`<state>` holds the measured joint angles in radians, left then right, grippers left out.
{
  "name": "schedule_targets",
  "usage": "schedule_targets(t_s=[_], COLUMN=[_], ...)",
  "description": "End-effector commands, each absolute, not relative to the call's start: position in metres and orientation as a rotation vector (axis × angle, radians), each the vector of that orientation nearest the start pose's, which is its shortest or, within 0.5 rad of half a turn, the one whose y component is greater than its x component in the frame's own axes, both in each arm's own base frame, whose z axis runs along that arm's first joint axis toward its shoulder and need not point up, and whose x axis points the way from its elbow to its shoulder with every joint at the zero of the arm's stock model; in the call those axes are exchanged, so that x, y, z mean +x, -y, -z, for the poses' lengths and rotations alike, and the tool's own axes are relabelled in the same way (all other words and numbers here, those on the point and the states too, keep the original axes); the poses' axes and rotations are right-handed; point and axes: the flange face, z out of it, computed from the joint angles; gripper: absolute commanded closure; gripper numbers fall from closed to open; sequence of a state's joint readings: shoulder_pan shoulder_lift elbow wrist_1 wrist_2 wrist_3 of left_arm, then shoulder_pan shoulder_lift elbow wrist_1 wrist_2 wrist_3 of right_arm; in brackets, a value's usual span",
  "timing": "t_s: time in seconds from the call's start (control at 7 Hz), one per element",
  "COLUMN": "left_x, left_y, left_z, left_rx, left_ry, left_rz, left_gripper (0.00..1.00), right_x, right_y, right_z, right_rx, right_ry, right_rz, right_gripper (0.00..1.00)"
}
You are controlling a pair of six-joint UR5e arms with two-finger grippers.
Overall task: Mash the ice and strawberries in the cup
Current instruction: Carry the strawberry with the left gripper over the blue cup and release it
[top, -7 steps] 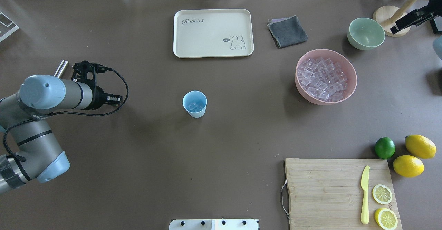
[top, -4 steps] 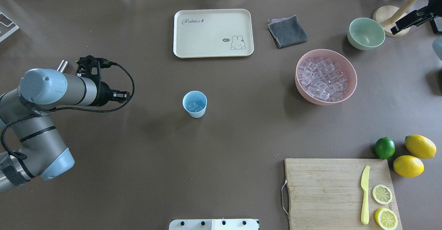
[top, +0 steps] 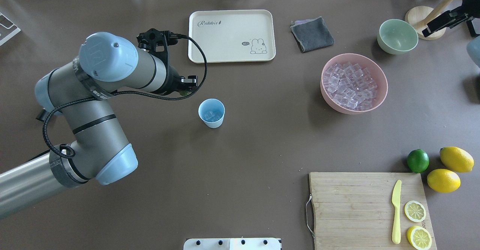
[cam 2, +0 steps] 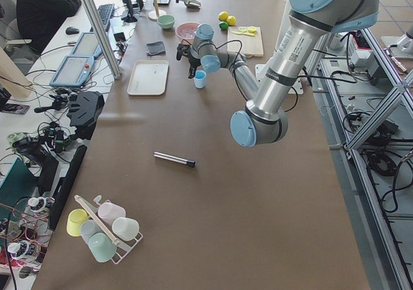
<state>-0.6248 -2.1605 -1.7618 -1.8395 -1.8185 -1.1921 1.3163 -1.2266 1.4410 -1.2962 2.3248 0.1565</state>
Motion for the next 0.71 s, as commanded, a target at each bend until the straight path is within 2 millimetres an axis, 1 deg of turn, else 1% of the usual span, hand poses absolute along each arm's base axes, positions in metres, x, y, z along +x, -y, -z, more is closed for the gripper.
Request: schedule_targets(t_s=[0.0,0.14,0.29,0.43,0.57], left_x=[0.493,0.506,0.51,0.515,0.516], left_y=[0.459,0.453,0.45,0.449,0.449], left_z=[-0.177,-0.18,-0.181,-0.187,-0.189], left_rx=[0.278,0.26,0.28,0.281,0.279], left_ry=[-1.045,-1.035,-1.027,-1.015,-1.011], left_rz=[0.091,0.092,0.099,0.093,0.092], left_gripper=[1.0,1.0,1.0,1.0,0.92], right_x=[-0.1,-0.101,-0.101,-0.101,-0.1], right_y=[0.644,0.646,0.646,0.645,0.644], right_z=[-0.497,-0.491,-0.492,-0.496,-0.496], right_rx=[0.304,0.314,0.311,0.306,0.306], right_ry=[0.82,0.822,0.821,0.82,0.82], right_rz=[0.276,0.278,0.277,0.278,0.276], right_gripper=[0.01,0.01,0.01,0.01,0.01])
